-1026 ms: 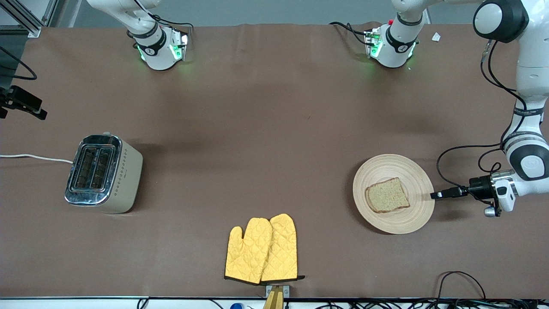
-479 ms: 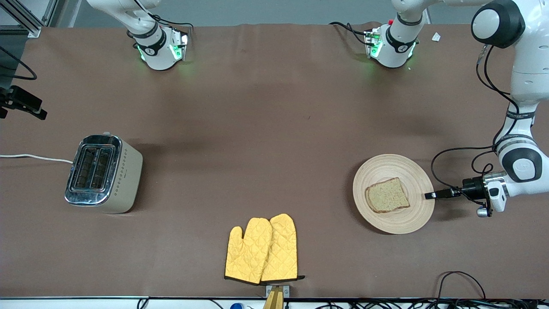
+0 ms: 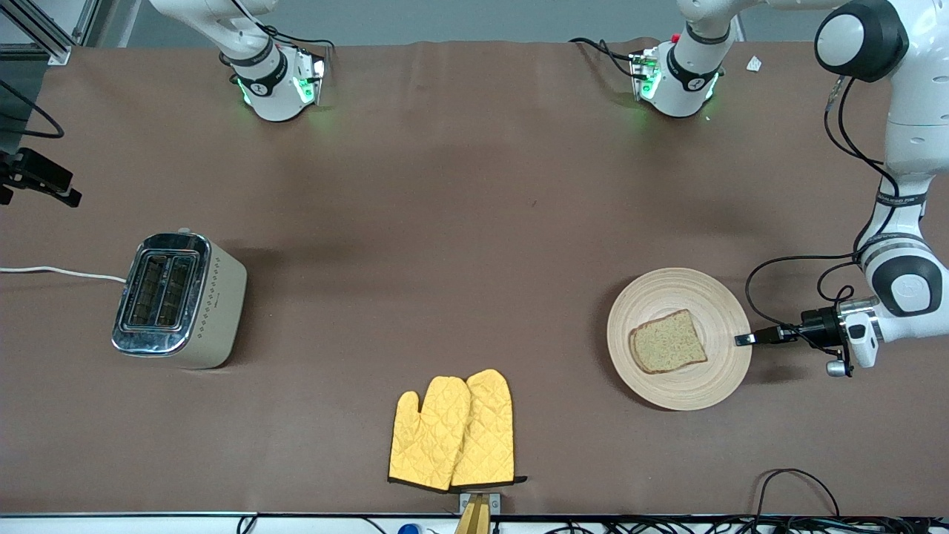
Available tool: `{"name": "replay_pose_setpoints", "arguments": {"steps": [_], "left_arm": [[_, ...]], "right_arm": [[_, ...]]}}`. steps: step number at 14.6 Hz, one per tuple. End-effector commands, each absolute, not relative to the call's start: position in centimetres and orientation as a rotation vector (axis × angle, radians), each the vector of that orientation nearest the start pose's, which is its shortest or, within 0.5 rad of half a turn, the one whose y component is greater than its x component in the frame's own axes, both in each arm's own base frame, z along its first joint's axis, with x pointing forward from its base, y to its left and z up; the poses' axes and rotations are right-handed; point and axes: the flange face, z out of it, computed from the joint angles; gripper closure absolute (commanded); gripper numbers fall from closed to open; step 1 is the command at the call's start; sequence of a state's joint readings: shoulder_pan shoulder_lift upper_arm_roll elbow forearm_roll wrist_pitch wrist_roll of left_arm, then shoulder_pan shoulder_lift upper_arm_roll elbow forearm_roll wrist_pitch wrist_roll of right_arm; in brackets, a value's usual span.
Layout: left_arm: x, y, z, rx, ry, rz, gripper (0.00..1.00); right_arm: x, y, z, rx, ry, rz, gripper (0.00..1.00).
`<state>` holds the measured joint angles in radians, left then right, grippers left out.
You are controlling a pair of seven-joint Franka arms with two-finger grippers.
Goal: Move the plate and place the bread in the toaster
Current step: 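Slide the plate with the left gripper toward the table's middle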
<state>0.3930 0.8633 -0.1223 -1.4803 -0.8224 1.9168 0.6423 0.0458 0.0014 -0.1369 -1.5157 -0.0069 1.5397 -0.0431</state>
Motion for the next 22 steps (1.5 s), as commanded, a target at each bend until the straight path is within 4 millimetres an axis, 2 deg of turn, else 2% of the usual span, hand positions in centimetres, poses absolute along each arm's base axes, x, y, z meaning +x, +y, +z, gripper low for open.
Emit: {"name": "replay_pose_setpoints", "arguments": {"steps": [1,5,6,7,12,13,17,20,22], "left_arm": [[67.7,11.2,17.2,2.220,0.057,0.016,1.00],[68.3,5.5,21.5,2.119,-0.064,-0.032,1.00],[68.4,3.9,22.7,2.096,-0.100,-0.040,1.00],[68.0,1.5,23.0,2.055,-0.128,-0.077,1.00],[67.0,-9.6,22.8,1.956,-0.229,-0.149,1.00],[66.8,-12.7,22.7,1.970,-0.259,-0.147,1.00],[65.5,-22.0,22.8,1.952,-0.286,-0.142,1.00],[64.0,-25.0,20.8,1.978,-0.285,-0.151,1.00],[63.0,-26.1,18.4,2.002,-0.259,-0.153,1.00]], "right_arm": [[54.3,-5.1,64.8,-3.129,0.103,-0.034,0.00],[54.3,-5.1,64.8,-3.129,0.103,-0.034,0.00],[54.3,-5.1,64.8,-3.129,0.105,-0.034,0.00],[54.3,-5.1,64.8,-3.129,0.103,-0.034,0.00],[54.3,-5.1,64.8,-3.129,0.103,-0.034,0.00],[54.3,-5.1,64.8,-3.129,0.103,-0.034,0.00],[54.3,-5.1,64.8,-3.129,0.103,-0.034,0.00],[54.3,-5.2,64.8,-3.129,0.105,-0.034,0.00],[54.3,-5.2,64.8,-3.129,0.107,-0.034,0.00]]}}
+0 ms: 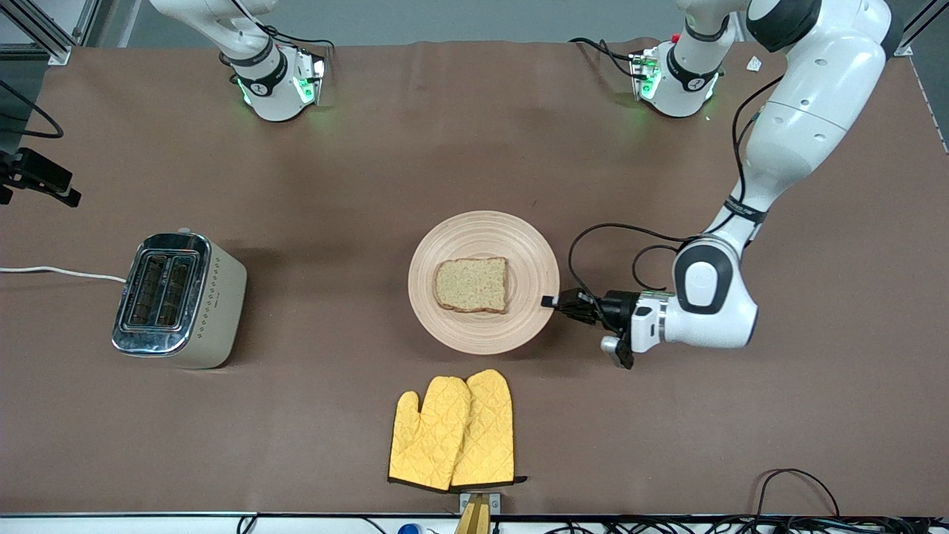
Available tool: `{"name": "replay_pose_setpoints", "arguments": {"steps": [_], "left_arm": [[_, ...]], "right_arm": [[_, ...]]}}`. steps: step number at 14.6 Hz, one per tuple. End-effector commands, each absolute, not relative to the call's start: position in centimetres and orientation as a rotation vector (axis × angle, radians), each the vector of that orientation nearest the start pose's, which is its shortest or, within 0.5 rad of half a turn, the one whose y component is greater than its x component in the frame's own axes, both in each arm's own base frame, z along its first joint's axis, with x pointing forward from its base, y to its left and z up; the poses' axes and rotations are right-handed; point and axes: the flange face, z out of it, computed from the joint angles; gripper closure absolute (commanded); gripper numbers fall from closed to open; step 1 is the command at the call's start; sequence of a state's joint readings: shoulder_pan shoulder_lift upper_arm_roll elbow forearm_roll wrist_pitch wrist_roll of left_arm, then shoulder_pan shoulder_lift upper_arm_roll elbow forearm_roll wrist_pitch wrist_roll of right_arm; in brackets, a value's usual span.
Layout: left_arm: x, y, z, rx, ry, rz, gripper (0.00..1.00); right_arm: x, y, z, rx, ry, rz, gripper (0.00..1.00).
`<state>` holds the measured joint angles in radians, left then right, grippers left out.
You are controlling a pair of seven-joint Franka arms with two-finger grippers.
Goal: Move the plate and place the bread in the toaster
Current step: 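Slide the plate with the left gripper toward the table's middle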
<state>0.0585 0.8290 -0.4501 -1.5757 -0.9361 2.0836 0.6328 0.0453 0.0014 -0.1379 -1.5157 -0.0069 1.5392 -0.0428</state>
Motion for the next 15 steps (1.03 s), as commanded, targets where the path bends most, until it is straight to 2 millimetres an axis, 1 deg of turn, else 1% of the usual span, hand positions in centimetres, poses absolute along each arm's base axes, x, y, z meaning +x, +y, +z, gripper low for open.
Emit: {"name": "replay_pose_setpoints", "arguments": {"steps": [1,5,8,9,11,12,13,14,15], "left_arm": [[62.4,-27.2,17.5,2.000,-0.267,-0.147,1.00],[60.2,-30.0,14.3,1.953,-0.236,-0.083,1.00],[59.5,-30.8,12.3,1.956,-0.215,-0.060,0.99],[59.2,-31.5,12.1,1.966,-0.219,-0.060,0.99],[59.2,-31.4,11.9,1.976,-0.217,-0.056,0.96],[59.2,-31.3,11.7,1.978,-0.217,-0.057,0.94],[59.0,-31.2,11.1,1.979,-0.212,-0.066,0.85],[59.0,-31.1,10.9,1.979,-0.207,-0.068,0.68],[59.2,-30.9,11.2,1.982,-0.199,-0.068,0.30]], "right_arm": [[54.3,-5.3,64.8,-3.129,0.110,-0.034,0.00],[54.3,-5.3,64.8,-3.129,0.110,-0.034,0.00],[54.3,-5.4,64.9,-3.130,0.093,-0.032,0.00],[54.4,-5.0,64.6,-3.131,0.081,-0.011,0.00],[54.6,-4.0,63.5,-3.131,0.055,0.061,0.00],[54.6,-3.0,63.7,-3.130,0.033,0.055,0.00],[54.7,-1.6,63.8,-3.129,0.009,0.048,0.00],[54.8,0.0,63.8,-3.127,-0.030,0.036,0.00],[54.8,1.3,64.0,-3.126,-0.021,0.024,0.00]]}}
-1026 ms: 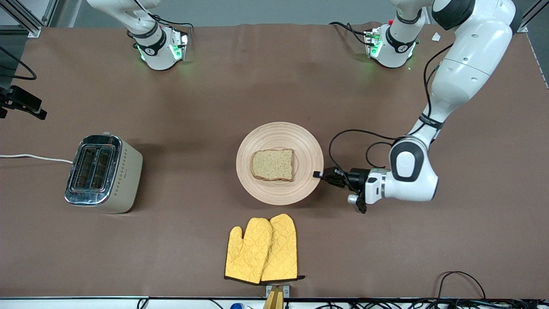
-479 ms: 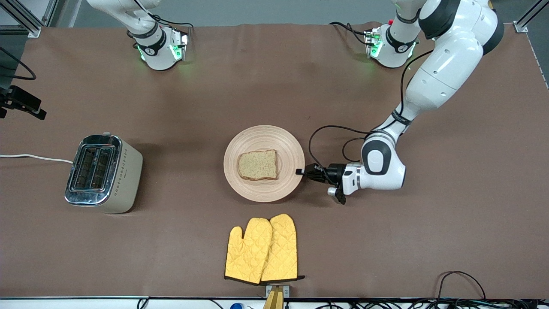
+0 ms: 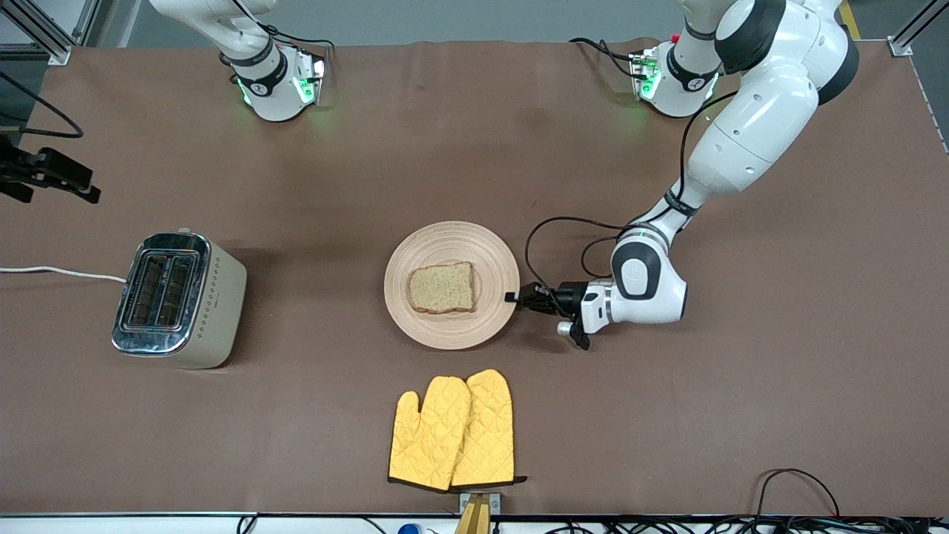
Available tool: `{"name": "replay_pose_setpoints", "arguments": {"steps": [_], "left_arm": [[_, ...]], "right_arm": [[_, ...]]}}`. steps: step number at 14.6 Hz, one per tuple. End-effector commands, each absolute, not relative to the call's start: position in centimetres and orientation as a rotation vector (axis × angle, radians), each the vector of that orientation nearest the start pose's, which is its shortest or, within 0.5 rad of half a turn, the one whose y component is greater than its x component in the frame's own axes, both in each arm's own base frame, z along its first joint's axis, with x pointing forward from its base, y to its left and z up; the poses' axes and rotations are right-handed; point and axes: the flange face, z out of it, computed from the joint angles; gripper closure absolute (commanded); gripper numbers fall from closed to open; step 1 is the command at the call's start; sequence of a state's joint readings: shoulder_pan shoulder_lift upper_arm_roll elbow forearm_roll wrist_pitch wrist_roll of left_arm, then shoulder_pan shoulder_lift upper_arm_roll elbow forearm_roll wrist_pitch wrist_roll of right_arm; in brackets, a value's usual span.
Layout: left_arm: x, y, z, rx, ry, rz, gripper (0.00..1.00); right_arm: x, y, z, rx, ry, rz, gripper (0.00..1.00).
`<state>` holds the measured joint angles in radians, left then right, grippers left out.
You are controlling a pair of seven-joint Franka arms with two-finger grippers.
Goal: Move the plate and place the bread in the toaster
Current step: 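Slide the plate with the left gripper toward the table's middle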
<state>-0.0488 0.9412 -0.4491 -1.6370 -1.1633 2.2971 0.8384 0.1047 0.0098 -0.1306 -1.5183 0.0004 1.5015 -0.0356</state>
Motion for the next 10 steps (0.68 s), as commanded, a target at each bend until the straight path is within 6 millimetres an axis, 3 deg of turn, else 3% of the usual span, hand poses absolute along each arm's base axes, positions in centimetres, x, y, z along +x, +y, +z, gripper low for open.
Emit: {"name": "replay_pose_setpoints", "arguments": {"steps": [1,3,5,8,10], "left_arm": [[59.6,-30.5,11.7,1.985,-0.184,-0.064,0.01],[60.6,-29.8,13.1,1.995,-0.125,-0.077,0.00],[62.0,-28.8,15.7,2.029,-0.087,-0.075,0.00],[66.0,-23.2,20.6,2.135,-0.017,-0.062,0.00],[68.0,-20.6,23.1,2.178,-0.019,-0.088,0.00]], "right_arm": [[55.0,3.1,64.0,-3.116,0.026,0.014,0.00],[54.8,6.5,64.1,-3.082,0.140,0.011,0.00],[54.4,9.9,63.6,-3.077,0.098,0.027,0.00],[54.6,15.0,62.0,-3.063,-0.012,0.037,0.00],[55.8,17.5,59.9,-3.059,-0.047,0.018,0.00]]}}
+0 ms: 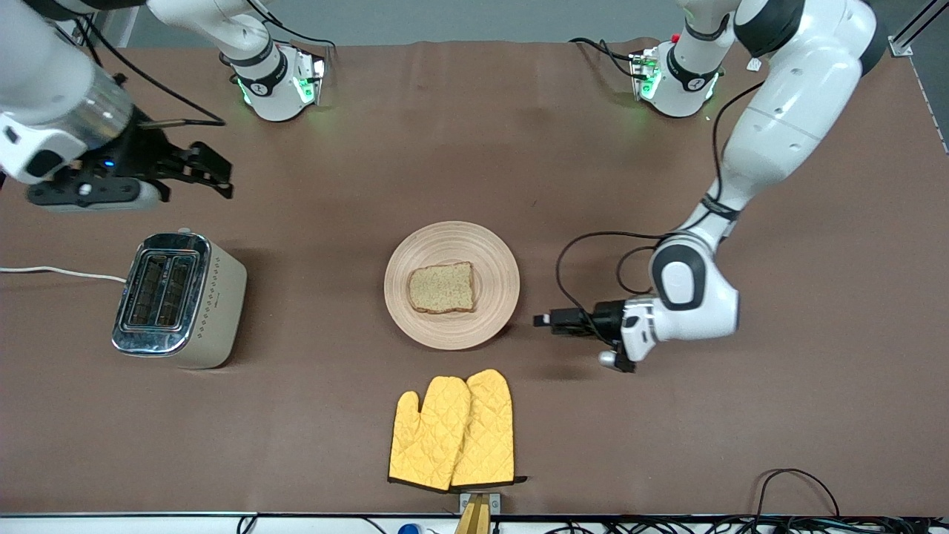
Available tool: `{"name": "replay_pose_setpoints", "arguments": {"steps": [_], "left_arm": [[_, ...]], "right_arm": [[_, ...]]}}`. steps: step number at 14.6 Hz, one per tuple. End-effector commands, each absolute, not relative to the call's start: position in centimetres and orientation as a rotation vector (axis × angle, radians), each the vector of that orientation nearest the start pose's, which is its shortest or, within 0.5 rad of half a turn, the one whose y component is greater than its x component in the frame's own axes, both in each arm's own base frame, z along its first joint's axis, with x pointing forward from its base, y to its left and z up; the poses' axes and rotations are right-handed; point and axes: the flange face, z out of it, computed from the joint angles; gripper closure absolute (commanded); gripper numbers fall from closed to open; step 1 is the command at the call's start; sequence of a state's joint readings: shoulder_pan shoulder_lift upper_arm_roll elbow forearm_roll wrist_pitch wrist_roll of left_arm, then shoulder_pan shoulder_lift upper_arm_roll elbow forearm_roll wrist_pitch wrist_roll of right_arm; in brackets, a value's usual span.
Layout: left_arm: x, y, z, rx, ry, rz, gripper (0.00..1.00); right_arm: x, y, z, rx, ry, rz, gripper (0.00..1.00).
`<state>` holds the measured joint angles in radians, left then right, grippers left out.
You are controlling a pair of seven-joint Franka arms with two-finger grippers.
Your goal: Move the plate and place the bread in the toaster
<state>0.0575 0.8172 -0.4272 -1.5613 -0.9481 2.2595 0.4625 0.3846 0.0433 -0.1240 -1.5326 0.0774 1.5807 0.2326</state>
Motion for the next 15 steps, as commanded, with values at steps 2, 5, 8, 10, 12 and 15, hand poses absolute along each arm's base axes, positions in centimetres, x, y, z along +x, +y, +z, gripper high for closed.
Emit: {"name": "replay_pose_setpoints", "arguments": {"steps": [2,5,8,10,12,15], "left_arm": [[69.7,-17.4,25.4,2.216,-0.008,-0.074,0.00],[71.8,-13.3,28.6,2.302,-0.063,-0.048,0.00],[72.4,-11.1,30.8,2.403,-0.091,-0.114,0.00],[72.5,-9.6,33.7,2.473,-0.038,-0.108,0.00],[72.1,-10.4,38.0,2.584,0.007,-0.070,0.00],[70.7,-9.3,41.2,2.766,-0.003,-0.106,0.00]], "right_arm": [[57.0,20.2,57.1,-3.062,-0.080,0.028,0.00],[57.8,25.7,51.5,-3.089,-0.014,0.079,0.00],[58.9,30.1,45.1,-3.107,0.025,0.069,0.00],[59.3,32.4,40.8,-3.110,-0.005,0.065,0.00],[59.4,34.4,36.5,-3.038,0.037,0.100,0.00],[58.5,37.4,30.6,-3.046,0.010,0.098,0.00]]}}
